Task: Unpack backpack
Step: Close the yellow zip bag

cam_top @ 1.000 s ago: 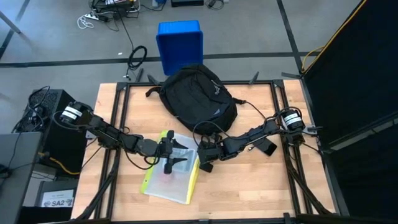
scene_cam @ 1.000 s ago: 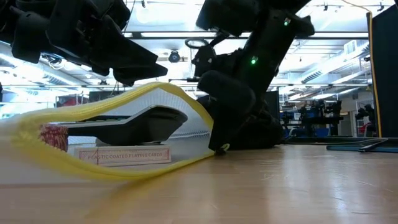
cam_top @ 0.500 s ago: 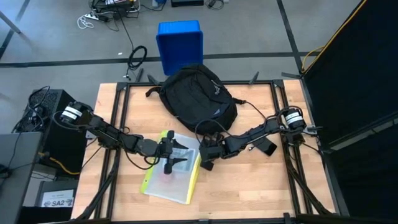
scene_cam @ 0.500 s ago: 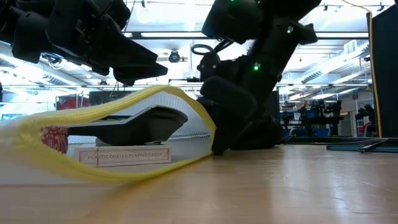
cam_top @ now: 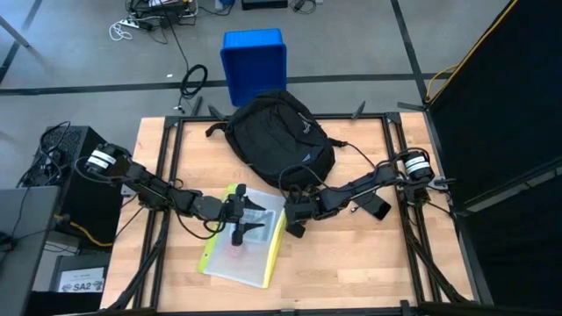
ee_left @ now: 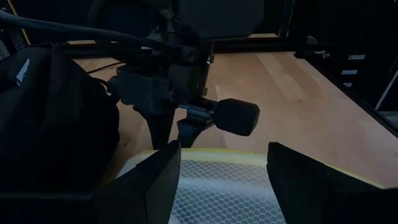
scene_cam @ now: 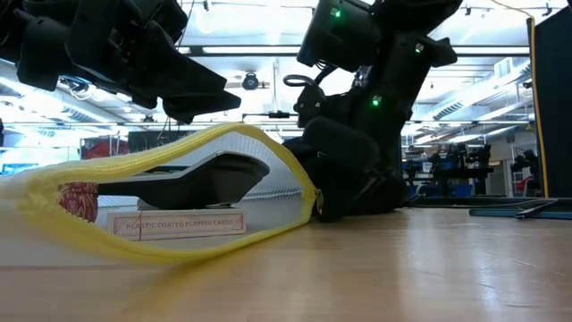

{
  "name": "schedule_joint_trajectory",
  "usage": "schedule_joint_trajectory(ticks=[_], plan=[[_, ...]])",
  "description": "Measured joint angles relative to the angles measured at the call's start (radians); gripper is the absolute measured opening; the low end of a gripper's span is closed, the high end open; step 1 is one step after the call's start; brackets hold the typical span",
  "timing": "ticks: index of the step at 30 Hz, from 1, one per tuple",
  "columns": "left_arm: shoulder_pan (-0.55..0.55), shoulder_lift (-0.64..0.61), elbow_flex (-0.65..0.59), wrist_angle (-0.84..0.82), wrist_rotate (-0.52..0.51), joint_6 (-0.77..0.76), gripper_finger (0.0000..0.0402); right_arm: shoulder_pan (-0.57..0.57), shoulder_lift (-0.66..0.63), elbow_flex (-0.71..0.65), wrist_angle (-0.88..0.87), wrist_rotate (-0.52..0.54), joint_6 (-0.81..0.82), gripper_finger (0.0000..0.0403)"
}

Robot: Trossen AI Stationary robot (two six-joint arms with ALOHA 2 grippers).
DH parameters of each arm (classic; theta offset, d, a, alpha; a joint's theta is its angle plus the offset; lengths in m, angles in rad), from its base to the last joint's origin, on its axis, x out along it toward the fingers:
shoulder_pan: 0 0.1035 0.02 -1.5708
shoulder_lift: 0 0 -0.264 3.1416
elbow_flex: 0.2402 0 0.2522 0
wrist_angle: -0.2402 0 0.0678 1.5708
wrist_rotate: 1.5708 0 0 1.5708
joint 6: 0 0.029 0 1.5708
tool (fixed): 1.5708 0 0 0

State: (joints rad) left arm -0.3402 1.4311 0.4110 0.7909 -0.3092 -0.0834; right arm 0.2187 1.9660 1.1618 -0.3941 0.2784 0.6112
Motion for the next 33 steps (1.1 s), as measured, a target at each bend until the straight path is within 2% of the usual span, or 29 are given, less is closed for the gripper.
schedule_joint_trajectory(ticks=[8, 16, 25, 33], plan=[[0.0, 0.0, 0.0, -0.001, 0.0, 0.0, 0.0209, 0.037, -0.069, -0.011, -0.04, 0.02, 0.011, 0.0066], [0.0, 0.0, 0.0, 0.0, 0.0, 0.0, 0.0209, 0.05, -0.075, -0.008, -0.003, 0.118, 0.025, 0.01], [0.0, 0.0, 0.0, -0.001, 0.0, 0.0, 0.0209, 0.0, -0.024, -0.012, 0.079, 0.114, 0.008, 0.0137], [0.0, 0.0, 0.001, -0.002, 0.0, 0.0, 0.0209, -0.021, 0.02, -0.006, 0.058, 0.081, 0.009, 0.0133]])
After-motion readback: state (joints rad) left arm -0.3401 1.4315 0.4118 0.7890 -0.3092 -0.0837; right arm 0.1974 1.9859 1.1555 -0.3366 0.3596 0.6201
